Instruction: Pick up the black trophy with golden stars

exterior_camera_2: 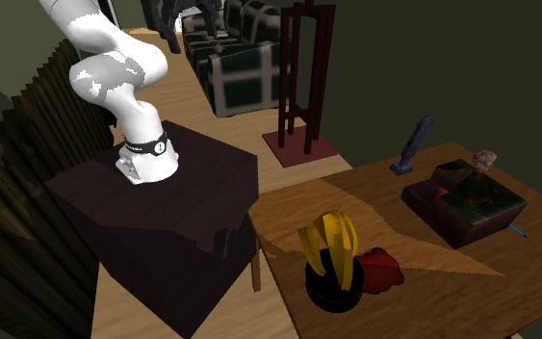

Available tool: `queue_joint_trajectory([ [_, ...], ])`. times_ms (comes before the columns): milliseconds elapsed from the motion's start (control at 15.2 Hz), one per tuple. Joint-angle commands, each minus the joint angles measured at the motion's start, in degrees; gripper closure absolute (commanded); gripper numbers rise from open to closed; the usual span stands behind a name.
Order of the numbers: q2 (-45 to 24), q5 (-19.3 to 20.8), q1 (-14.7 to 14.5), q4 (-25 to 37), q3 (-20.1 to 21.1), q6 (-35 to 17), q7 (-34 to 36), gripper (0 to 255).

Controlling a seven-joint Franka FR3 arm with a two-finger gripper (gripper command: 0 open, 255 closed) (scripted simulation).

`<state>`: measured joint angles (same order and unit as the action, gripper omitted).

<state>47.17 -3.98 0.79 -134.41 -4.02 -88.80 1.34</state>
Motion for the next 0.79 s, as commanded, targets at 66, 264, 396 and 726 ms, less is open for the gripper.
queue_joint_trajectory([
  [66,-1.78,-0.46,0.04,-0.13,0.52,-1.44,1.07,0],
  [264,-7.43,-1.76,0.17,-0.07,1.97,-5.64,4.17,0],
  [396,-11.45,-2.54,0.24,0.35,2.84,-8.32,6.16,0],
  [726,-22.14,-4.16,0.4,2.7,4.62,-14.39,10.94,0],
])
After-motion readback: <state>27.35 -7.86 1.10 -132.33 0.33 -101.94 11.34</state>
